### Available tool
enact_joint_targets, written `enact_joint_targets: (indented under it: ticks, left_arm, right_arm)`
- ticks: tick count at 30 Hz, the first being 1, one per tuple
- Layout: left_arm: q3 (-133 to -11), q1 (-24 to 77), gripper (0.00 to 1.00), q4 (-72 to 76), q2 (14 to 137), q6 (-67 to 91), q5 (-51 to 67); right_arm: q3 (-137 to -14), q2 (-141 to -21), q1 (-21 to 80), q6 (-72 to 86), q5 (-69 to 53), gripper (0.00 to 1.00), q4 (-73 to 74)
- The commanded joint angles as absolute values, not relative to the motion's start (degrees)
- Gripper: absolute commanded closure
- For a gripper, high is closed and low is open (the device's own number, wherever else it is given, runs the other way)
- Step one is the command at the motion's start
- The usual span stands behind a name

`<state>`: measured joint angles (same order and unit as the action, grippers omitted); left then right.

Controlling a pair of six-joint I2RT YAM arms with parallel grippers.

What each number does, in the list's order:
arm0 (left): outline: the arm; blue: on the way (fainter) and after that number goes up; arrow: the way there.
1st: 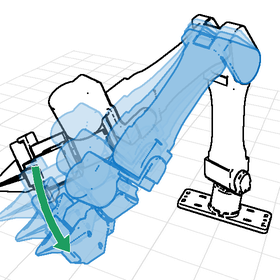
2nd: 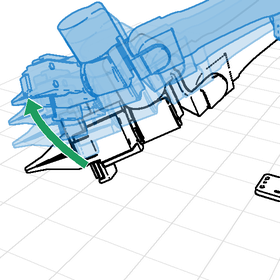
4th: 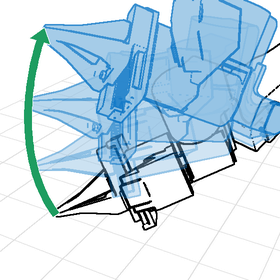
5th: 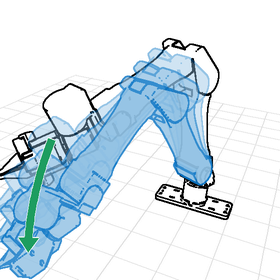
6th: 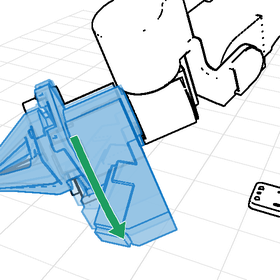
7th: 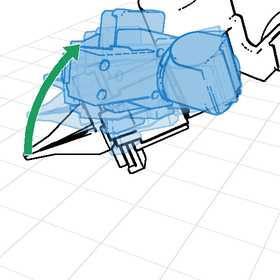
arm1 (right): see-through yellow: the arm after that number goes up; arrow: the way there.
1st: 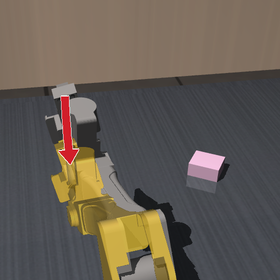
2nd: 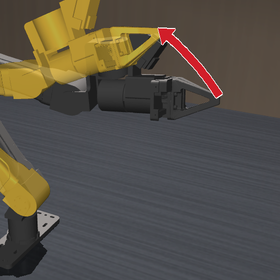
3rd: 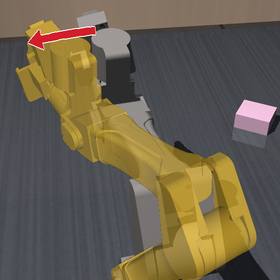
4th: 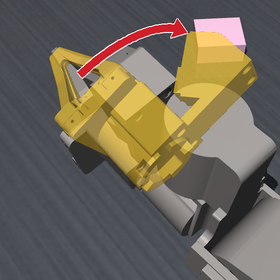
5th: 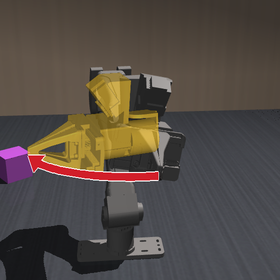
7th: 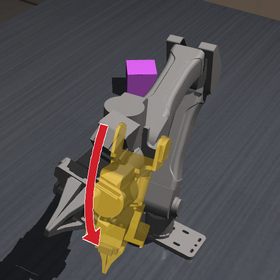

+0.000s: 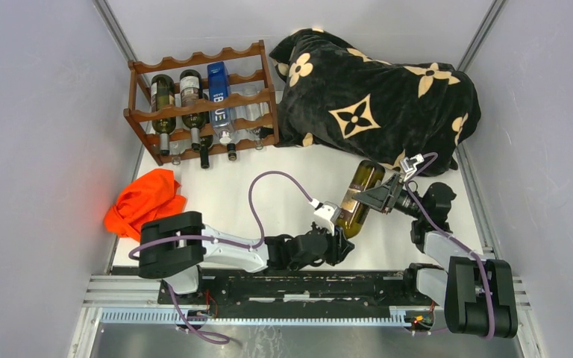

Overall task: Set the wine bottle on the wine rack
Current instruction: Pick up the wine bottle from the center of the board.

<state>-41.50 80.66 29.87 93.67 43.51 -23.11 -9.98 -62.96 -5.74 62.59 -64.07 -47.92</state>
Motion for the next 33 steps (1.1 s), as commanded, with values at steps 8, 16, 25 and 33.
enact_joint_targets:
  ticks: [8,16,25,33]
  left_arm:
    - [-44.8,77.9,0.98,29.3,85.8,33.4,-17.9]
    - [-48.5,75.7,0.98,22.1,86.4,30.9,-9.9]
    - [-49.5,74.7,0.86,24.3,87.1,31.9,-7.3]
    - [-46.1,74.7,0.42,29.8,86.1,34.8,-8.9]
  right_arm:
    - [-17.0,-64.9,-7.6,48.9,-64.8,0.02,-44.7]
    - [-18.1,-65.3,-6.8,44.9,-63.8,0.02,-38.6]
    - [-17.1,-67.5,-6.5,51.2,-64.5,0.72,-41.9]
    - [-15.5,-68.0,-7.3,57.1,-65.0,0.85,-47.6]
